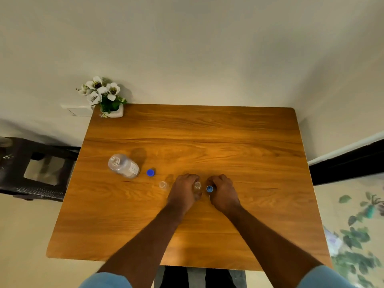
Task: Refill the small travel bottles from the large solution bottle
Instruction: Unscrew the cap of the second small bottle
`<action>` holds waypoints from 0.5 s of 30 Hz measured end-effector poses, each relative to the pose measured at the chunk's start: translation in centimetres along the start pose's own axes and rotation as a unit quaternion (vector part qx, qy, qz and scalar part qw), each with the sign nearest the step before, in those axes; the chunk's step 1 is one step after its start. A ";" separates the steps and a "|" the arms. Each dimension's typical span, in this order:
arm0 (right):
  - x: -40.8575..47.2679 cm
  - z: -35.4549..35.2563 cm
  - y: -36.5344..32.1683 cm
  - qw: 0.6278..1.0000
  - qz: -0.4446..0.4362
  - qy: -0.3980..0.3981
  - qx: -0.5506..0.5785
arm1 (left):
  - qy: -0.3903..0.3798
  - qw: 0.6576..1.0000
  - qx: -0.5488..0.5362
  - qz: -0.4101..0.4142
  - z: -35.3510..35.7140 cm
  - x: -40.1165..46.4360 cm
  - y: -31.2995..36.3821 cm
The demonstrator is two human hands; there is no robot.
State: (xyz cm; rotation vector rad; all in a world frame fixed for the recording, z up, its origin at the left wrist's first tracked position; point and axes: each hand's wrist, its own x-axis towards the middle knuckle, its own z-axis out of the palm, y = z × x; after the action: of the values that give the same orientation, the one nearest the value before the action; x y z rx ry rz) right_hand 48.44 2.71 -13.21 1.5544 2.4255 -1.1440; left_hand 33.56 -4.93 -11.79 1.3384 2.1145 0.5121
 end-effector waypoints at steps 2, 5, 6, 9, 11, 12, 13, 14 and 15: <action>-0.2 -0.6 -0.3 1.000 0.002 -0.015 0.003 | -0.001 1.000 -0.010 0.009 -0.5 -0.2 0.1; -0.7 -2.1 -1.7 0.999 -0.001 0.028 0.043 | 0.028 0.998 -0.037 0.034 -2.3 -1.3 0.1; -0.8 -2.6 -2.3 0.997 -0.004 0.051 0.061 | 0.040 0.997 -0.039 0.045 -3.0 -1.7 0.0; -0.5 -3.7 -5.2 0.989 -0.045 0.103 0.096 | 0.078 0.995 -0.037 0.050 -5.5 -3.6 -1.4; -0.2 -4.0 -7.8 0.984 -0.086 0.115 0.107 | 0.100 0.993 -0.043 0.033 -7.1 -4.6 -2.7; -0.1 -3.9 -9.4 0.982 -0.105 0.114 0.108 | 0.109 0.993 -0.047 0.025 -7.9 -5.1 -3.4; 0.0 -3.7 -11.0 0.980 -0.122 0.110 0.109 | 0.114 0.992 -0.049 0.018 -8.6 -5.6 -4.2; 0.1 -3.2 -12.6 0.979 -0.134 0.103 0.113 | 0.118 0.992 -0.051 0.013 -9.2 -6.0 -5.1; 0.3 -2.7 -14.2 0.977 -0.147 0.094 0.119 | 0.123 0.991 -0.054 0.007 -9.7 -6.5 -5.9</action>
State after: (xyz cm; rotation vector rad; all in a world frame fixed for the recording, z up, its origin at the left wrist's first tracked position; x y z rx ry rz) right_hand 37.87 1.37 -3.44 1.4552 2.8081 -1.4446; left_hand 25.34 -13.41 -6.16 1.2862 2.2372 0.8222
